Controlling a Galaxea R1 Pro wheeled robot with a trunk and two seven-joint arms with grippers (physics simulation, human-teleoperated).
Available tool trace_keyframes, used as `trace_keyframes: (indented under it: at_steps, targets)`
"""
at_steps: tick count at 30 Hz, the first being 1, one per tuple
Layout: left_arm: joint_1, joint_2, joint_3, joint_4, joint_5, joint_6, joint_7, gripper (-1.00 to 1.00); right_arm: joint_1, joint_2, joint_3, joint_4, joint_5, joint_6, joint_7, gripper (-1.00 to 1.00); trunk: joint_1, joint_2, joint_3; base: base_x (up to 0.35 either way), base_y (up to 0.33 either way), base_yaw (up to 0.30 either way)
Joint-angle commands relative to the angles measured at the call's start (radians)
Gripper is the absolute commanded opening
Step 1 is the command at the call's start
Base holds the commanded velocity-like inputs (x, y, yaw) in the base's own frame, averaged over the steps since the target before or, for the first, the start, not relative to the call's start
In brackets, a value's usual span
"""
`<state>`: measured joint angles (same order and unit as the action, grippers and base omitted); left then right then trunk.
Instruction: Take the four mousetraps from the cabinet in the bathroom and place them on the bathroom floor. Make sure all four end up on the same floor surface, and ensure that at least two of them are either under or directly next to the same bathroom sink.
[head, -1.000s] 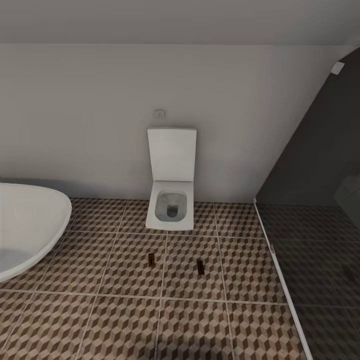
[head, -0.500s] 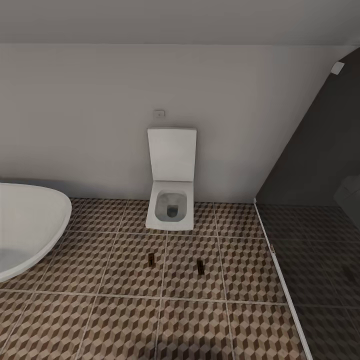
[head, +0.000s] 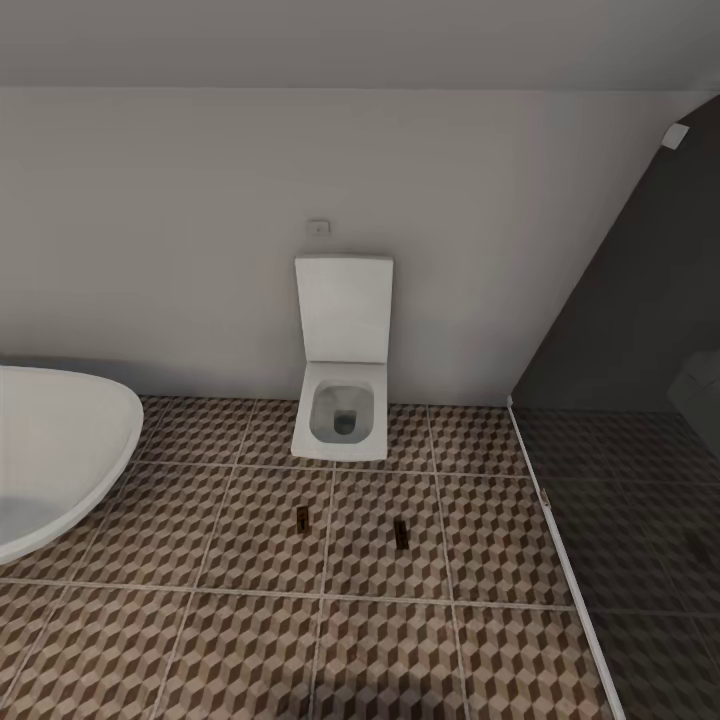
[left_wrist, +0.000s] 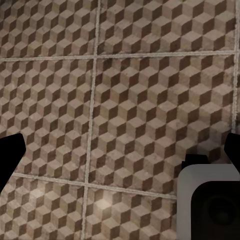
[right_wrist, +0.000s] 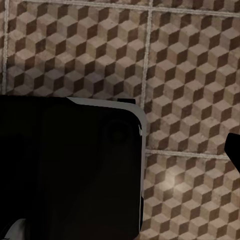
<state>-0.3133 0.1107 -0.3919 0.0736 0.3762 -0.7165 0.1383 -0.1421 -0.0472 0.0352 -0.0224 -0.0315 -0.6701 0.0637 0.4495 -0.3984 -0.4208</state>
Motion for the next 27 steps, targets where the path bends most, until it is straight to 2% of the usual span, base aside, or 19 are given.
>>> trace_keyframes:
  at_steps: [1,27]
  targets:
    - [-0.001,-0.001,-0.009,0.003,0.003,-0.004,0.004,1.0,-0.001,0.0,0.003,0.001,-0.004,-0.003,0.004,1.0,0.0,-0.002,-0.001,0.0,0.0,0.0]
    - [-0.001,-0.001,-0.009,0.003,0.003,-0.004,0.004,1.0,-0.001,0.0,0.003,0.001,-0.004,-0.003,0.004,1.0,0.0,-0.002,-0.001,0.0,0.0,0.0]
